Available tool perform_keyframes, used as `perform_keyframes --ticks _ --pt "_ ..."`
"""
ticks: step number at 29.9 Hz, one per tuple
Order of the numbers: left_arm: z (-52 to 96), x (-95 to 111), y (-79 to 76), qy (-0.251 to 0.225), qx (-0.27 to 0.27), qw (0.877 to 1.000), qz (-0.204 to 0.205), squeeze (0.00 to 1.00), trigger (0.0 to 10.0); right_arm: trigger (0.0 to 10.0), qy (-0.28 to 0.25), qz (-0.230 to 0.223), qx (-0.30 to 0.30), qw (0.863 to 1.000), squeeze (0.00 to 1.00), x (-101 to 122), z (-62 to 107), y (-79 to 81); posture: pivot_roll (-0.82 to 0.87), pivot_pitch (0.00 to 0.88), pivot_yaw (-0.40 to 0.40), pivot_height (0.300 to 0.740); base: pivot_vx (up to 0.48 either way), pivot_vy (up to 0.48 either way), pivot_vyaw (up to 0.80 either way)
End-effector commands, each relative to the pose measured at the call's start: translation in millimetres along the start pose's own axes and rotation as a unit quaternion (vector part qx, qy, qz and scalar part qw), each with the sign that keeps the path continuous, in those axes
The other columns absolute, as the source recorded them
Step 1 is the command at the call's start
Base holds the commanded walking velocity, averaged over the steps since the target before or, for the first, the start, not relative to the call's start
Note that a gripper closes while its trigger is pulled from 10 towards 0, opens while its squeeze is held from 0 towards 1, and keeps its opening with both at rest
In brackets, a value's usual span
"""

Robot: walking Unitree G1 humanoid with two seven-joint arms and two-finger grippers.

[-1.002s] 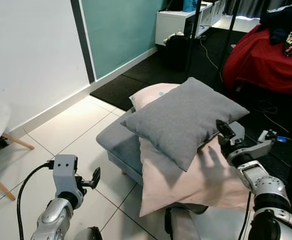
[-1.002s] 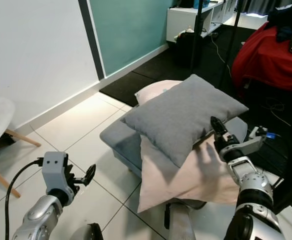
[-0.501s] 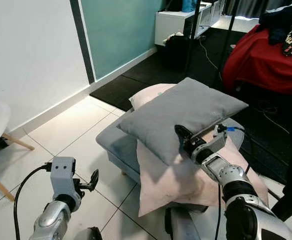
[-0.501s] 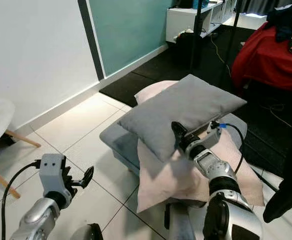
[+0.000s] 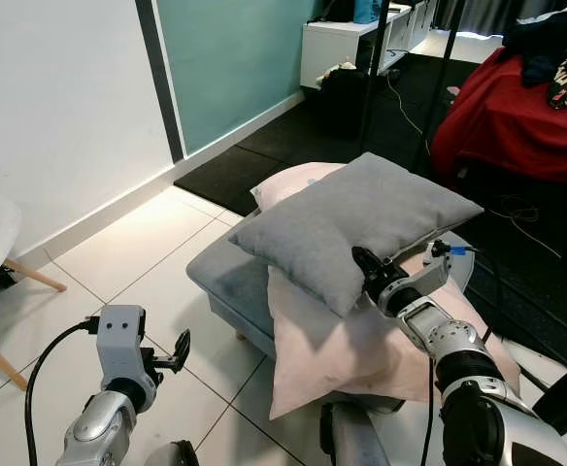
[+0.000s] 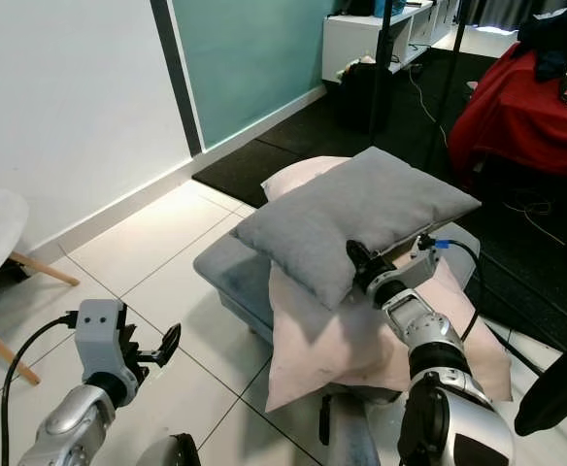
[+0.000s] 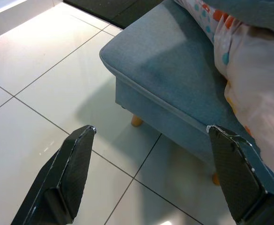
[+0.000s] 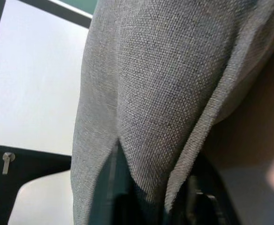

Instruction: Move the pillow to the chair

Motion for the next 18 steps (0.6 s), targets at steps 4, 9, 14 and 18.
perform_keyframes --ticks 4,9,14,18 --pt "-0.1 1.3 3.7 0.002 0.005 1.0 -0.003 0.0 10.0 0.0 -0.03 0.01 0.008 0.999 0.0 16.3 -0.5 3.6 -0.11 0.068 -0.007 0.565 0.0 0.0 0.0" --pt "-2.8 6.8 4.1 -0.008 0.008 1.0 -0.004 0.0 10.0 0.0 -0.06 0.046 0.051 0.996 0.0 39.6 -1.1 21.2 -0.12 0.061 -0.009 0.565 0.0 0.0 0.0" --pt "-6.7 12.9 3.0 -0.019 0.008 1.0 -0.003 0.0 10.0 0.0 -0.081 0.092 0.125 0.985 0.0 59.4 -4.7 58.8 -0.13 0.053 -0.011 0.565 0.0 0.0 0.0" --pt "-10.1 16.4 1.3 -0.026 0.006 1.0 -0.002 0.0 10.0 0.0 -0.095 0.11 0.173 0.974 0.0 69.8 -6.1 88.4 -0.14 0.041 -0.013 0.565 0.0 0.0 0.0"
Point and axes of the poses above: a point about 5 cm out from each wrist's last joint towards the gripper, its own z axis pointing back from the gripper into the wrist, its own x axis along the axis of the wrist's last joint, y = z × x, the point moved 4 cm from there along -z, pointing out of the wrist towards the gripper, and after that the axes turned 7 degrees about z, right-handed, at the moved point
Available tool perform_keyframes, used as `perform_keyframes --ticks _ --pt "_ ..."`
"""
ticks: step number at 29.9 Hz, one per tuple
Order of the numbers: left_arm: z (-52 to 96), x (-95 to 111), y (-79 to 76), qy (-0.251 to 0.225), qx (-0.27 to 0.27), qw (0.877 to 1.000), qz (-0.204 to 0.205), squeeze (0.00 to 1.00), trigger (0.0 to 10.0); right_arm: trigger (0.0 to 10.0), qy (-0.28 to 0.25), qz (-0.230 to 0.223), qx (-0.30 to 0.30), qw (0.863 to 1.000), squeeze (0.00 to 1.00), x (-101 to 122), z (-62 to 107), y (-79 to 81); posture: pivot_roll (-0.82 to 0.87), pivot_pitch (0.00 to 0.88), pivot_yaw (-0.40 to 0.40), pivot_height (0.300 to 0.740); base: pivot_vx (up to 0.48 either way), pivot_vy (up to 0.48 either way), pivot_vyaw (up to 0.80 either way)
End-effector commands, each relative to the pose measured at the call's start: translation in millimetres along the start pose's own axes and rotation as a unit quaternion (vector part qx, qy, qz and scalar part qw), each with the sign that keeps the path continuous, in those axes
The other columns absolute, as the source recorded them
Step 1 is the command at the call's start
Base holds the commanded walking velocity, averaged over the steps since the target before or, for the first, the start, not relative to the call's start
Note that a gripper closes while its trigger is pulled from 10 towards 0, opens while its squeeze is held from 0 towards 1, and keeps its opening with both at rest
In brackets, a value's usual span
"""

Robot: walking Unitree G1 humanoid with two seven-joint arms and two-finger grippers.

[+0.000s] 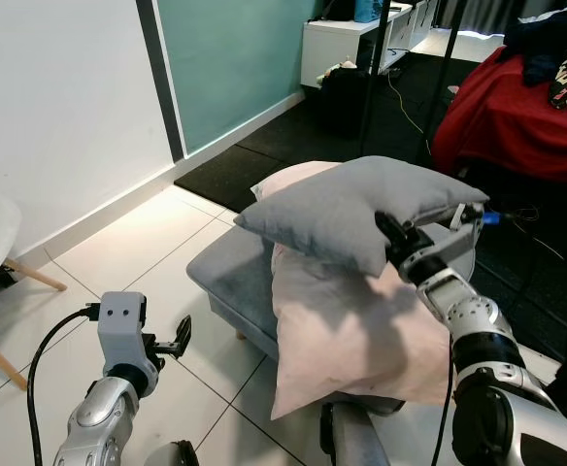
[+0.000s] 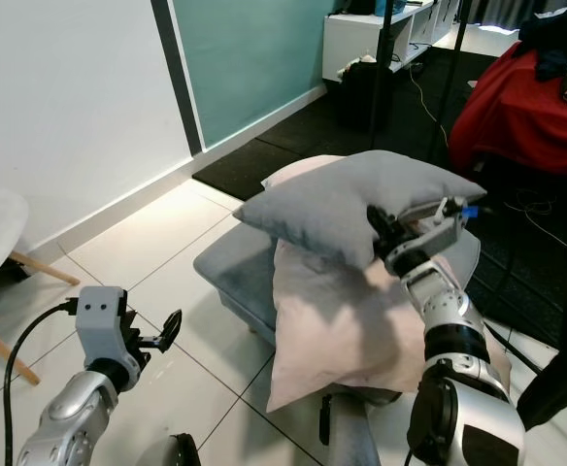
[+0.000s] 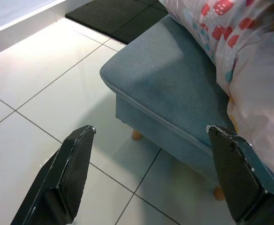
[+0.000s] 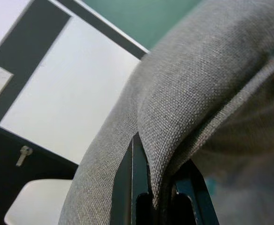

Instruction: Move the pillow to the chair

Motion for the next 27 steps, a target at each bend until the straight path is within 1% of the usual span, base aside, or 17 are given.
perform_keyframes --ticks 1,2,3,4,5,6,7,8,10,11,12,14,16,23,27 --pt "0.5 -1.2 5.5 0.001 0.008 1.0 0.001 0.0 10.0 0.0 -0.03 0.013 0.054 0.998 0.0 19.3 -10.4 25.0 -0.14 0.041 -0.013 0.565 0.0 0.0 0.0" --pt "-1.6 1.7 4.6 -0.004 0.007 1.0 0.001 0.0 10.0 0.0 -0.037 0.017 0.084 0.996 0.0 25.6 -15.1 40.6 -0.14 0.037 -0.014 0.565 0.0 0.0 0.0" --pt "-1.6 1.7 4.6 -0.004 0.007 1.0 0.001 0.0 10.0 0.0 -0.037 0.017 0.084 0.996 0.0 25.6 -15.1 40.6 -0.14 0.037 -0.014 0.565 0.0 0.0 0.0" --pt "-3.9 4.8 3.9 -0.009 0.006 1.0 0.002 0.0 10.0 0.0 -0.042 0.022 0.12 0.992 0.0 29.6 -18.3 57.9 -0.14 0.026 -0.016 0.565 0.0 0.0 0.0" --pt "-5.5 7.6 3.4 -0.014 0.006 1.0 0.002 0.0 10.0 0.0 -0.04 0.024 0.148 0.988 0.0 30.6 -20.1 71.7 -0.14 0.026 -0.016 0.569 0.0 0.0 0.0" --pt "-5.5 7.6 3.4 -0.014 0.006 1.0 0.002 0.0 10.0 0.0 -0.04 0.024 0.148 0.988 0.0 30.6 -20.1 71.7 -0.14 0.026 -0.016 0.569 0.0 0.0 0.0" --pt "-6.8 10.2 3.3 -0.019 0.006 1.0 0.003 0.0 10.0 0.0 -0.038 0.025 0.17 0.984 0.0 30.1 -21.0 82.4 -0.14 0.02 -0.018 0.574 0.0 0.0 0.0" --pt "-7.9 12.1 3.2 -0.023 0.006 1.0 0.003 0.0 10.0 0.0 -0.035 0.025 0.184 0.982 0.0 29.1 -21.5 89.6 -0.14 0.014 -0.018 0.578 0.0 0.0 0.0" --pt "-7.9 12.1 3.2 -0.023 0.006 1.0 0.003 0.0 10.0 0.0 -0.035 0.025 0.184 0.982 0.0 29.1 -21.5 89.6 -0.14 0.014 -0.018 0.578 0.0 0.0 0.0" --pt "-8.7 13.4 3.0 -0.025 0.006 1.0 0.003 0.0 10.0 0.0 -0.032 0.025 0.192 0.981 0.0 28.1 -21.9 93.8 -0.14 0.014 -0.018 0.583 0.0 0.0 0.0" --pt "-8.7 13.4 3.0 -0.025 0.006 1.0 0.003 0.0 10.0 0.0 -0.032 0.025 0.192 0.981 0.0 28.1 -21.9 93.8 -0.14 0.014 -0.018 0.583 0.0 0.0 0.0" --pt "-10.9 16.1 0.7 -0.03 0.004 1.0 0.004 0.0 10.0 0.0 -0.026 0.027 0.208 0.977 0.0 24.6 -20.8 101.7 -0.14 0.003 -0.019 0.592 0.0 0.0 0.0" --pt "-12.6 17.5 -1.1 -0.033 0.002 0.999 0.006 0.0 10.0 0.0 -0.022 0.028 0.215 0.976 0.0 21.7 -18.9 105.2 -0.14 0.0 -0.02 0.601 0.0 0.0 0.0" --pt "-14.7 19.3 -3.0 -0.038 0.0 0.999 0.007 0.0 10.0 0.0 -0.008 0.029 0.213 0.977 0.0 14.1 -14.4 104.6 -0.15 0.0 -0.021 0.623 0.0 0.0 0.0" --pt "-15.4 20.2 -3.6 -0.04 0.0 0.999 0.009 0.0 10.0 0.0 0.001 0.029 0.206 0.978 0.0 9.6 -11.5 101.6 -0.15 0.0 -0.021 0.637 0.0 0.0 0.0"
Point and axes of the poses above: a point about 5 cm out from each wrist's last joint towards the gripper, its own z axis pointing back from the gripper into the wrist, its own x axis along the axis of the wrist's last joint, y = z × x, the point moved 4 cm from there along -z, pointing out of the wrist towards the gripper, and after that the axes turned 7 degrees about z, right-handed, at the moved point
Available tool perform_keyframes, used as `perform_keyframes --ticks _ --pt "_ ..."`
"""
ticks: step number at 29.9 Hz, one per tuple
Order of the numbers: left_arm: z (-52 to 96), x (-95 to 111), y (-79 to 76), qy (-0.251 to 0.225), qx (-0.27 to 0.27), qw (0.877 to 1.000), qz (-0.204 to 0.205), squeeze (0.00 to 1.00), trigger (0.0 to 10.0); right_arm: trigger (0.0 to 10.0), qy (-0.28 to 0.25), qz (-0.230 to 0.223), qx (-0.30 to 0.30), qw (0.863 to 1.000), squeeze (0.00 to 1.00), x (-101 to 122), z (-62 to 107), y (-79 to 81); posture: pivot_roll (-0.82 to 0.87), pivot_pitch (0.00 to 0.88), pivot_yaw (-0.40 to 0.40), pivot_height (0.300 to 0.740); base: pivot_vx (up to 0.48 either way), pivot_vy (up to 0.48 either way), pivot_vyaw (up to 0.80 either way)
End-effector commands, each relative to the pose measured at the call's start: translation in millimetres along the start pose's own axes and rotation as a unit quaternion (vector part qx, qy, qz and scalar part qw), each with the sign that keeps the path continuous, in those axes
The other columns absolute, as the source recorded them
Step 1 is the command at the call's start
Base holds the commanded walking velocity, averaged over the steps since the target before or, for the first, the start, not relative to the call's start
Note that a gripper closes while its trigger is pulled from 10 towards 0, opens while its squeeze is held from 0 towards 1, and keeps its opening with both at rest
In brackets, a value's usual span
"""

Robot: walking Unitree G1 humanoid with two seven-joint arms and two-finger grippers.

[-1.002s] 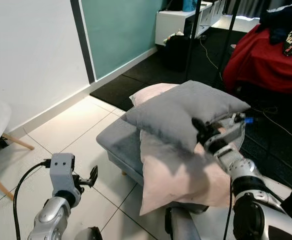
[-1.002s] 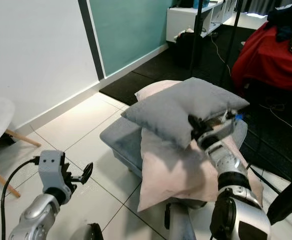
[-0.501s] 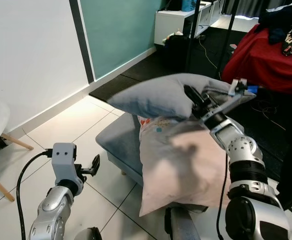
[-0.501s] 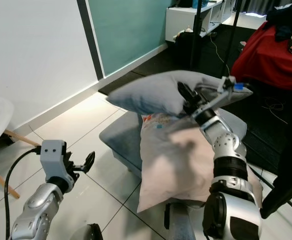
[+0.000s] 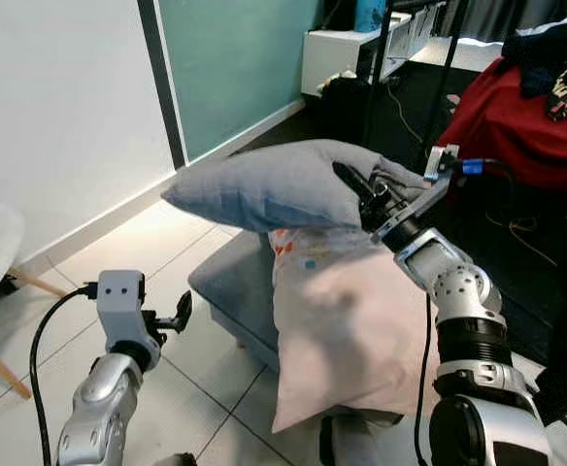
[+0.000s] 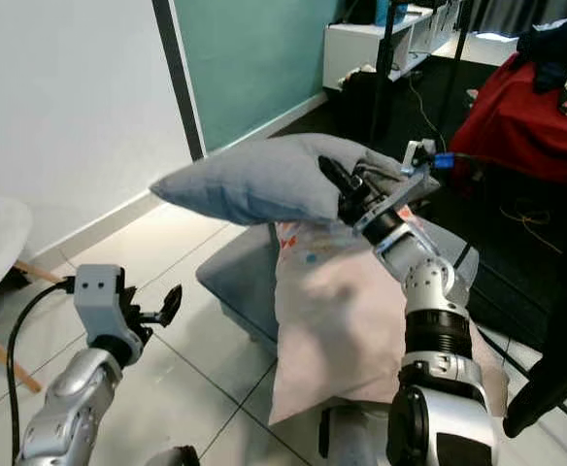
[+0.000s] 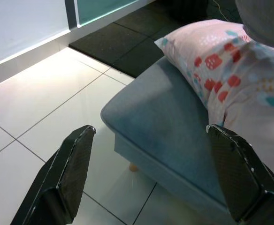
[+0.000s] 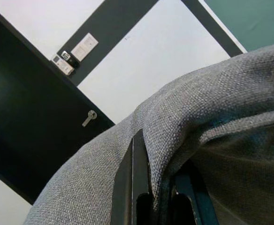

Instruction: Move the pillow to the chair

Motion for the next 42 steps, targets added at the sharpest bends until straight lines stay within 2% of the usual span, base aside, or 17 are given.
perform_keyframes --ticks 1,4,7,10,14,23,29,30,33,34,35,36,37,38,42 --pt "-0.9 -3.3 1.0 0.005 0.003 1.0 0.001 0.0 10.0 0.0 -0.026 0.015 0.035 0.999 0.0 15.6 -6.1 16.6 -0.15 0.0 -0.021 0.637 0.0 0.0 0.0" --pt "-1.1 -1.4 1.2 0.0 0.007 1.0 0.007 0.0 10.0 0.0 0.009 0.028 0.027 0.999 0.0 0.3 -2.4 13.2 -0.15 0.003 -0.026 0.651 0.0 0.0 0.0" --pt "-1.0 -1.0 1.6 -0.002 0.01 1.0 0.009 0.0 10.0 0.0 0.02 0.034 0.024 0.999 0.0 -4.3 -1.0 12.0 -0.14 0.002 -0.026 0.655 0.0 0.0 0.0" --pt "0.6 -4.0 5.4 0.004 0.026 1.0 0.011 0.0 10.0 0.0 0.055 0.058 0.01 0.997 0.0 -19.4 5.3 5.6 -0.14 0.004 -0.028 0.669 0.0 0.0 0.0" --pt "2.8 -8.4 9.6 0.011 0.037 0.999 0.014 0.0 10.0 0.0 0.075 0.067 -0.002 0.995 0.0 -29.8 11.2 -0.2 -0.14 0.005 -0.029 0.682 0.0 0.0 0.0" --pt "5.5 -13.1 15.6 0.017 0.055 0.998 -0.015 0.0 10.0 0.0 0.087 0.078 -0.004 0.993 0.0 -36.2 12.4 -0.3 -0.14 0.006 -0.027 0.705 0.0 0.0 0.0" --pt "8.7 -14.9 30.1 0.015 0.105 0.993 -0.048 0.0 10.0 0.0 0.105 0.101 0.006 0.989 0.0 -45.9 8.9 5.6 -0.13 0.004 -0.028 0.724 0.0 0.0 0.0" --pt "10.4 -17.9 34.9 0.02 0.122 0.991 -0.056 0.0 10.0 0.0 0.117 0.128 -0.021 0.985 0.0 -51.4 10.9 -3.2 -0.13 0.003 -0.029 0.733 0.0 0.0 0.0" --pt "11.0 -18.6 35.7 0.021 0.125 0.99 -0.057 0.0 10.0 0.0 0.121 0.142 -0.036 0.982 0.0 -52.8 12.2 -8.1 -0.13 0.005 -0.028 0.738 0.0 0.0 0.0" --pt "12.0 -19.3 36.8 0.022 0.13 0.989 -0.059 0.0 10.0 0.0 0.128 0.167 -0.068 0.975 0.0 -53.9 14.1 -17.6 -0.13 0.005 -0.027 0.738 0.0 0.0 0.0" --pt "13.8 -18.1 38.3 0.014 0.14 0.988 -0.069 0.0 10.0 5.0 0.141 0.225 -0.122 0.956 0.0 -53.8 20.5 -35.1 -0.13 0.005 -0.029 0.738 0.0 0.0 0.0" --pt "13.8 -18.1 38.3 0.014 0.14 0.988 -0.069 0.0 10.0 5.0 0.141 0.225 -0.122 0.956 0.0 -53.8 20.5 -35.1 -0.13 0.005 -0.029 0.738 0.0 0.0 0.0" --pt "14.4 -18.3 38.2 0.013 0.14 0.988 -0.07 0.0 10.0 10.0 0.141 0.24 -0.135 0.951 0.0 -52.6 24.3 -40.6 -0.13 0.006 -0.028 0.738 0.0 0.0 0.0" --pt "14.8 -17.8 37.8 0.009 0.138 0.988 -0.072 0.0 10.0 10.0 0.159 0.228 -0.129 0.952 0.0 -56.3 28.6 -43.4 -0.13 0.006 -0.028 0.738 0.0 0.0 0.0" --pt "14.9 -17.1 35.9 0.004 0.131 0.989 -0.075 0.0 10.0 10.0 0.173 0.24 -0.102 0.95 0.0 -60.5 34.5 -39.9 -0.13 0.006 -0.028 0.738 0.0 0.0 0.2"
Point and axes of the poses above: a point about 5 cm out from each wrist's last joint towards the gripper, its own z axis pointing back from the gripper into the wrist, its own x axis along the axis of the wrist's last joint, y = z × x, the point moved 4 cm from there along -z, pointing out of the wrist towards the gripper, and after that the axes turned 7 degrees about z, right-handed, at the moved point
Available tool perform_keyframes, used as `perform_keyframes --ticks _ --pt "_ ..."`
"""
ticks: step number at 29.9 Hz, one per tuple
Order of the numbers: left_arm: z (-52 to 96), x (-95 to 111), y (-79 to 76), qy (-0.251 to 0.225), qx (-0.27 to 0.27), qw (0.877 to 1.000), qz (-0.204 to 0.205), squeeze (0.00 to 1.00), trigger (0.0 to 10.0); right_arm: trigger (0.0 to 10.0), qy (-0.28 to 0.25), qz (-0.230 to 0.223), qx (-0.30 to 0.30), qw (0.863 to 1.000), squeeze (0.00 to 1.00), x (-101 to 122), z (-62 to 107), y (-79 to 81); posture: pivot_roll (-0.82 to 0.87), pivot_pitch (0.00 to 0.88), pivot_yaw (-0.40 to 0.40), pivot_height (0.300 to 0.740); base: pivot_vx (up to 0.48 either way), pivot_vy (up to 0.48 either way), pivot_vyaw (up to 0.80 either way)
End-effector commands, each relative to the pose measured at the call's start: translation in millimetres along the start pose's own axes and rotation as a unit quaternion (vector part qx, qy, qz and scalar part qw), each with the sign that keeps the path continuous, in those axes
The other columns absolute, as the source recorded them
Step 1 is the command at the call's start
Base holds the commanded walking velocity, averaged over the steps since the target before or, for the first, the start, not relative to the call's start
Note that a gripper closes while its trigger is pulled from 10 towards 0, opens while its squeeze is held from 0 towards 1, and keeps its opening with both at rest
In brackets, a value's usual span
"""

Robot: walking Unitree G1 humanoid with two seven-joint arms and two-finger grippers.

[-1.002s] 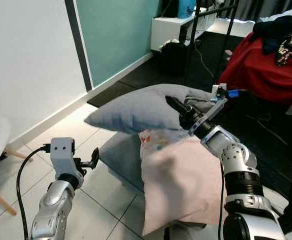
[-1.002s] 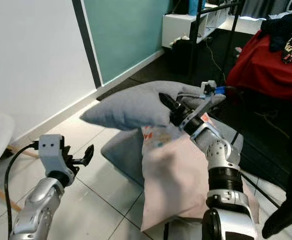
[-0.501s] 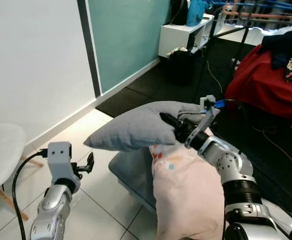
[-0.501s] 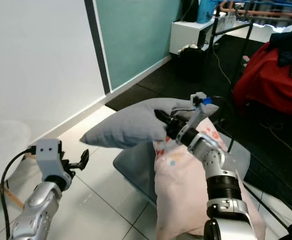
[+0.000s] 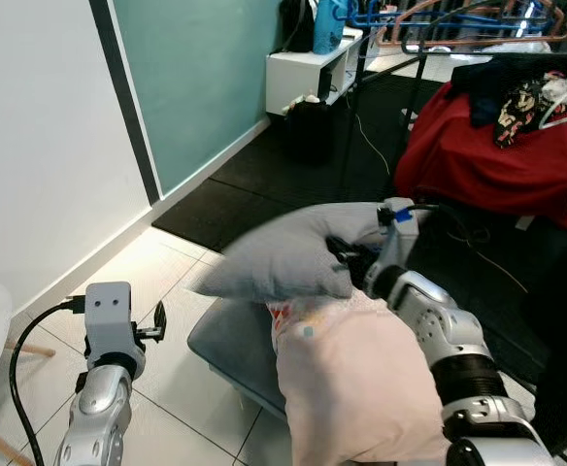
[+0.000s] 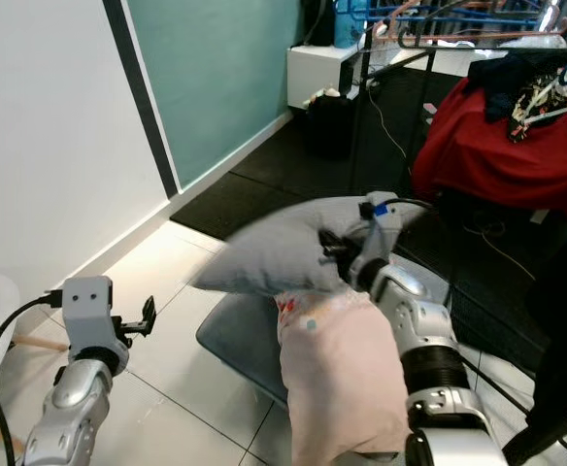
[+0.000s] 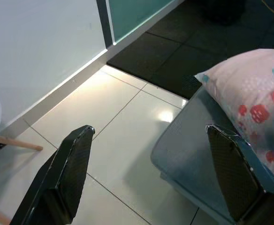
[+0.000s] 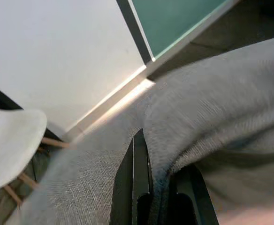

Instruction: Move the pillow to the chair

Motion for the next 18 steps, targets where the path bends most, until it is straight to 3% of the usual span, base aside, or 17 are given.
perform_keyframes --ticks 1,4,10,18 --pt "2.4 -4.2 4.9 0.004 0.004 1.0 -0.008 0.0 10.0 10.0 -0.046 0.038 0.04 0.997 0.0 25.4 -6.3 18.5 -0.13 0.006 -0.028 0.738 0.0 0.0 0.79" --pt "2.2 -4.5 4.6 0.004 0.004 1.0 -0.009 0.0 10.0 10.0 -0.046 0.041 0.04 0.997 0.0 25.0 -6.5 18.8 -0.13 0.006 -0.028 0.738 0.0 0.0 0.79" --pt "2.6 -3.4 -1.0 0.0 -0.009 1.0 0.007 0.0 10.0 10.0 -0.07 0.03 0.103 0.992 0.0 28.0 -8.8 42.6 -0.12 0.002 -0.033 0.738 0.0 0.0 0.79" --pt "2.3 -2.8 -2.3 -0.002 -0.013 1.0 0.011 0.0 10.0 10.0 -0.084 0.028 0.155 0.984 0.0 34.6 -5.4 58.0 -0.12 0.0 -0.036 0.738 0.0 0.0 0.79"
Point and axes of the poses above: a point about 5 cm out from each wrist's last joint towards the gripper, its own z axis pointing back from the gripper into the wrist, its own x axis along the axis of the wrist's last joint, y = z × x, the point moved 4 cm from there along -z, pointing out of the wrist towards the gripper, and after that the axes turned 7 degrees about z, right-handed, at the moved point
